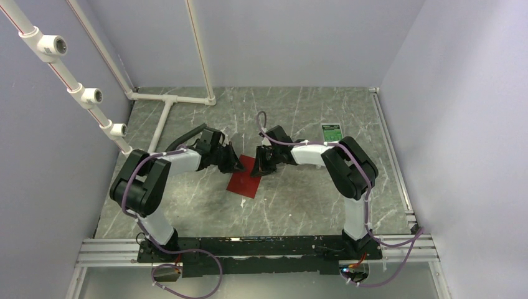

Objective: Place the letter into the envelope and seal it

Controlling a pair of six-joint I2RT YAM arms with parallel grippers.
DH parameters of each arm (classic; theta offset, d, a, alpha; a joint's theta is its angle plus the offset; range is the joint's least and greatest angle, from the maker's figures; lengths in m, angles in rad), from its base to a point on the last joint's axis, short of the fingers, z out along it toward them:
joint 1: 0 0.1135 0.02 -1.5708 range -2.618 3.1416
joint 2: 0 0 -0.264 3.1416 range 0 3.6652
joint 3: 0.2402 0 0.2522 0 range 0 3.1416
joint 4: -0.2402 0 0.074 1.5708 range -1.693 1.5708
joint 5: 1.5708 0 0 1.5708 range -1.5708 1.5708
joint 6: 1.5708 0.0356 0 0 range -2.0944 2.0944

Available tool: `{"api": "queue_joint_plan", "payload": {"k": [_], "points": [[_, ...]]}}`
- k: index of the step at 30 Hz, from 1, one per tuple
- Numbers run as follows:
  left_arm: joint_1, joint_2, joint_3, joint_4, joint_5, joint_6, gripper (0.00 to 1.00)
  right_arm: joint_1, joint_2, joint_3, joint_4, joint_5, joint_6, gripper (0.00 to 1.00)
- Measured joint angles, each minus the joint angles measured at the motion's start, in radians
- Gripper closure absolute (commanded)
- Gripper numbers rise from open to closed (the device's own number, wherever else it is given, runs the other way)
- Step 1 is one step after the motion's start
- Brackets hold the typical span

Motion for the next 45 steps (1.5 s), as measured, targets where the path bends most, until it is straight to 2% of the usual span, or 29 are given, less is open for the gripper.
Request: {"api": "queue_joint_plan", "payload": {"k": [8,16,21,26,28,32,45], "points": [[-0.001,0.051,0.006,-0.056,-0.013,0.045,0.97,-0.034,0.000,0.039,-0.032,0.006,-0.014,0.94],[-0.003,0.051,0.010,-0.065,-0.024,0.072,0.98,-0.175,0.029,0.235,0.016,0.047,0.010,0.92],[-0.004,0.052,0.011,-0.069,-0.024,0.072,0.98,-0.231,0.161,0.422,0.101,0.135,0.052,0.89],[-0.004,0.055,0.021,-0.085,-0.026,0.072,0.98,-0.228,0.348,0.651,0.053,0.219,0.053,0.87],[-0.004,0.055,0.022,-0.088,-0.027,0.072,0.98,-0.226,0.392,0.695,0.024,0.238,0.045,0.87],[-0.004,0.055,0.023,-0.089,-0.028,0.071,0.98,-0.222,0.407,0.693,-0.037,0.259,0.031,0.87],[-0.004,0.067,0.043,-0.118,-0.029,0.066,0.98,-0.214,0.335,0.562,-0.063,0.261,-0.012,0.87]]}}
